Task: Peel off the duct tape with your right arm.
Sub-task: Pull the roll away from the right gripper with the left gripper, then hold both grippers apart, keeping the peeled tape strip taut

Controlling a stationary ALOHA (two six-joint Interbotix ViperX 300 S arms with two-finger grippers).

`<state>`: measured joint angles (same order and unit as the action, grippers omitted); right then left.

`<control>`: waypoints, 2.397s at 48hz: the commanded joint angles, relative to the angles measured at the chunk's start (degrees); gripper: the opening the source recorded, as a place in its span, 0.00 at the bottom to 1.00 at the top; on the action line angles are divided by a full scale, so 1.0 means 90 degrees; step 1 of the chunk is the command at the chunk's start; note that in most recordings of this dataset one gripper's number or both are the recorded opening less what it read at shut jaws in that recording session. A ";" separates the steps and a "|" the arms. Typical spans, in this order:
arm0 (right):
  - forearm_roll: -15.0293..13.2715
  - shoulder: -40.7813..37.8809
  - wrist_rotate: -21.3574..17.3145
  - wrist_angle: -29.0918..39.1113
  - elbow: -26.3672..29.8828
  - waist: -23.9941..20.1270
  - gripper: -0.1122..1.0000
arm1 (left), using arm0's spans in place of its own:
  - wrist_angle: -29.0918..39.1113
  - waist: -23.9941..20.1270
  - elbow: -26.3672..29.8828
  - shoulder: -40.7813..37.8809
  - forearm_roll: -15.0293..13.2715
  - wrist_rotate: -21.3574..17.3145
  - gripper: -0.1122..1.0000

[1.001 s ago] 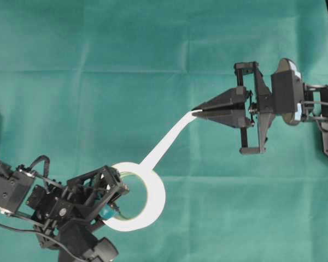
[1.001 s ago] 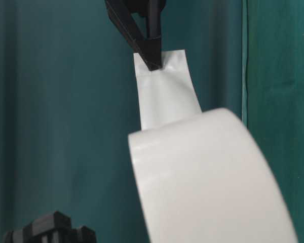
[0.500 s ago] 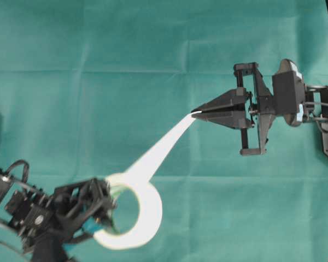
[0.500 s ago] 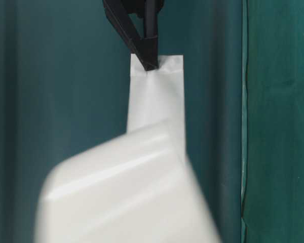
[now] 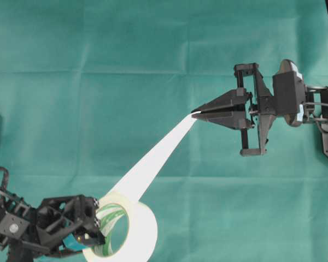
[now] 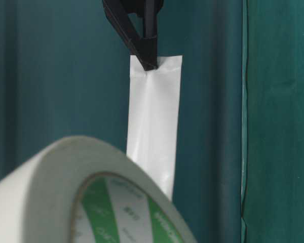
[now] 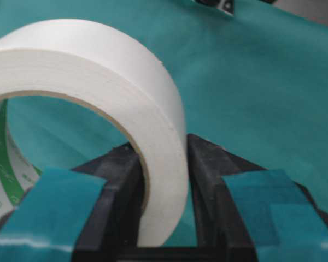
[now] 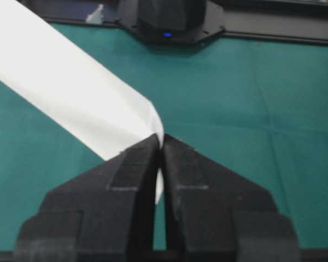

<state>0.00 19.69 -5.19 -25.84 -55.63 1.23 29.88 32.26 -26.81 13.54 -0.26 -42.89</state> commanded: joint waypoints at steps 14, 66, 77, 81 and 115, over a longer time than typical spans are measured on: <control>0.0078 0.0059 -0.0039 -0.0039 0.0039 0.0127 0.02 | -0.0508 0.0303 -0.0029 0.0273 -0.0068 -0.0029 0.29; 0.0039 -0.0068 -0.0283 0.0117 0.0029 0.0127 0.02 | -0.0742 0.0391 0.0068 0.0322 -0.0059 -0.0605 0.29; 0.0039 -0.0068 -0.0273 0.0186 0.0020 0.0127 0.02 | -0.0967 0.0449 0.0068 0.0391 -0.0068 -0.0645 0.29; 0.0039 -0.0068 -0.0283 0.0186 0.0020 0.0137 0.02 | -0.0996 0.0459 0.0068 0.0391 -0.0059 -0.0645 0.29; 0.0049 -0.0215 -0.0283 0.0186 0.0010 0.0176 0.02 | -0.1299 0.0576 0.0117 0.0410 -0.0059 -0.0654 0.29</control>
<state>0.00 17.49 -7.65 -24.35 -55.63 1.23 19.60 33.05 -28.04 15.03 -0.35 -48.34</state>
